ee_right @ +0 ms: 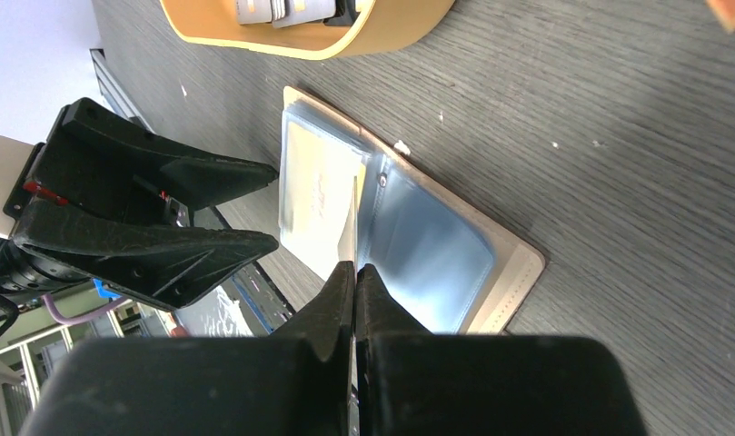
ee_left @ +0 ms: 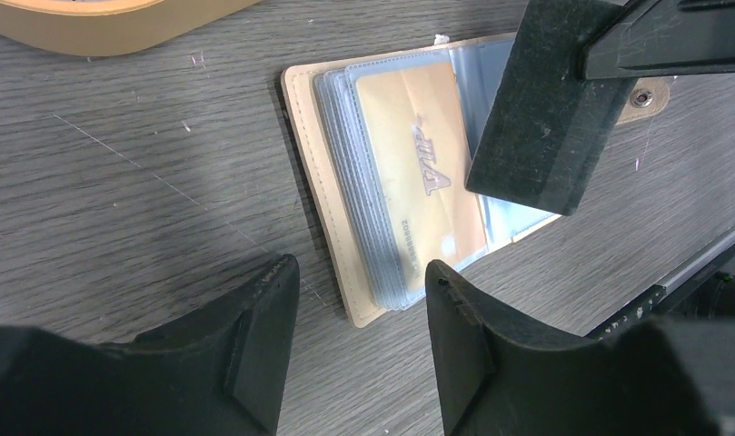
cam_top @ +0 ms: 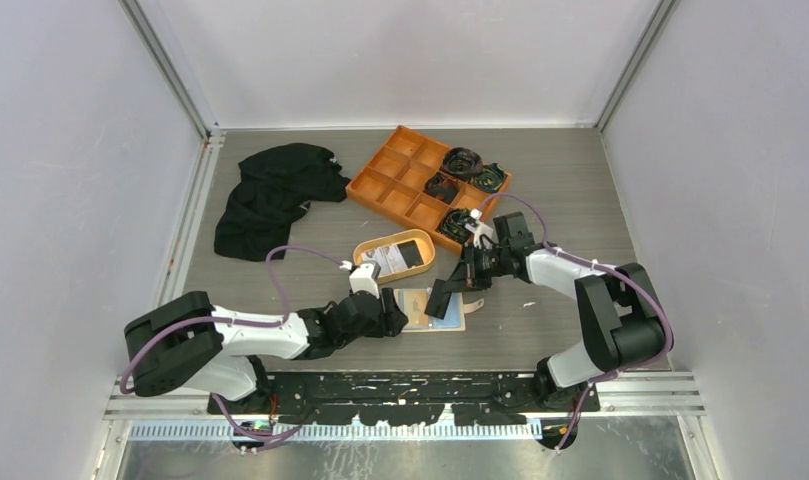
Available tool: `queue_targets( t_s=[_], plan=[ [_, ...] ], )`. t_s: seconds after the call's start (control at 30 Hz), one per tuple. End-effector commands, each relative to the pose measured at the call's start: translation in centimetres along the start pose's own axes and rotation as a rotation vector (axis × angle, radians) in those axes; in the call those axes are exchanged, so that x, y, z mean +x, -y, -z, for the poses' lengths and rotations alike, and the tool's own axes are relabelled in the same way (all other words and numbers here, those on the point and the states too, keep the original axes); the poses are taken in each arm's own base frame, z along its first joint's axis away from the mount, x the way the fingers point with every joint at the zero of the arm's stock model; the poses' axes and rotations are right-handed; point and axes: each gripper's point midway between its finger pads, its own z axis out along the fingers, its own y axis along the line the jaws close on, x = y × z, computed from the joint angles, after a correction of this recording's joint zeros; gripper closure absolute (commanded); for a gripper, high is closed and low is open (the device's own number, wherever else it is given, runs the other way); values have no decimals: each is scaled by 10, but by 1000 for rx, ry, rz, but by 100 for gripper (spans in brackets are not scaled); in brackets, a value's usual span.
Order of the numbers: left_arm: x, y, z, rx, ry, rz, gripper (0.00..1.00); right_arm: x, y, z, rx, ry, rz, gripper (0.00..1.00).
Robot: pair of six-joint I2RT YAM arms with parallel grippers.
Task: Put the credit cards into the card holder
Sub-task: Insert the credit card into the card holder.
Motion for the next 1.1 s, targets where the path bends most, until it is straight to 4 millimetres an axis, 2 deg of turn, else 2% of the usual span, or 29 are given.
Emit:
queue_targets(
  t_s=[0.0,0.63,1.07],
  plan=[
    [1,0,-2,-2,-5,9,46,-18,-11,11,-13,62,70,99],
    [2,1,-3,0,-14,12,47,-17,-20,12,-75,57,58,99],
    [4,4,-5,13,-23,16,47,-13,-4,3,-5,36,30,99]
  ],
)
